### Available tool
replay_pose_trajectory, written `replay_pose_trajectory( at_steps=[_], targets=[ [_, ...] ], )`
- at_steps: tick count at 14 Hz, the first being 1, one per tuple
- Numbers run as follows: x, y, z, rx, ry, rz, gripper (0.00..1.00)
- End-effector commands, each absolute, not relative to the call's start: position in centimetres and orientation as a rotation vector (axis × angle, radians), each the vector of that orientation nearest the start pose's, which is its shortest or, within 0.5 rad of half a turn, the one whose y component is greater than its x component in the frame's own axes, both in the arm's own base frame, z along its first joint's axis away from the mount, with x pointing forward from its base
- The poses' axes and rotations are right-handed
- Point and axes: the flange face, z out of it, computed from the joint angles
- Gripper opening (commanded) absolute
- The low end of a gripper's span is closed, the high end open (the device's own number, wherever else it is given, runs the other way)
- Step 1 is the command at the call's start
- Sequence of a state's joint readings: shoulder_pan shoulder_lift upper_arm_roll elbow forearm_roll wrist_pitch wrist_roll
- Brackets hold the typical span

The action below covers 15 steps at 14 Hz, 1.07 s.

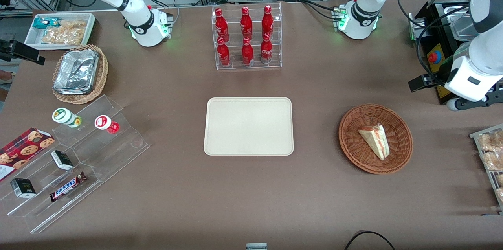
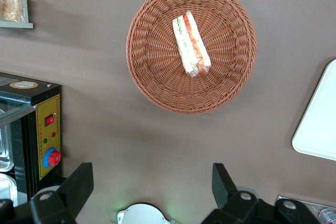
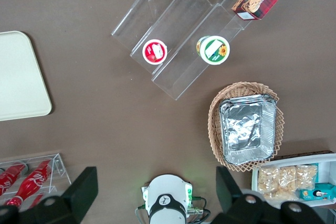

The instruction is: Place sandwich from basket to tray

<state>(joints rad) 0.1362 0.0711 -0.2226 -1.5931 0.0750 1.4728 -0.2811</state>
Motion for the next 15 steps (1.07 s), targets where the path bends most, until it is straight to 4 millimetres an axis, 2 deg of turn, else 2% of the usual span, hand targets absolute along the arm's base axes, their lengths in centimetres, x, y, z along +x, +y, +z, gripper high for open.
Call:
replay_pose_trajectory(
  at_steps=[1, 8, 9, 10, 12, 15],
  targets=[
    [56.2, -3.3, 57.5, -3.020, -0.284, 0.252, 1.00],
    [56.4, -3.2, 57.3, -3.021, -0.287, 0.262, 1.00],
    [56.5, -3.3, 56.6, -3.017, -0.294, 0.282, 1.00],
    [57.1, -3.2, 54.9, -3.017, -0.297, 0.332, 1.00],
    [56.8, -3.3, 54.1, -3.005, -0.305, 0.402, 1.00],
    [56.9, -3.1, 49.6, -3.010, -0.386, 0.503, 1.00]
  ],
)
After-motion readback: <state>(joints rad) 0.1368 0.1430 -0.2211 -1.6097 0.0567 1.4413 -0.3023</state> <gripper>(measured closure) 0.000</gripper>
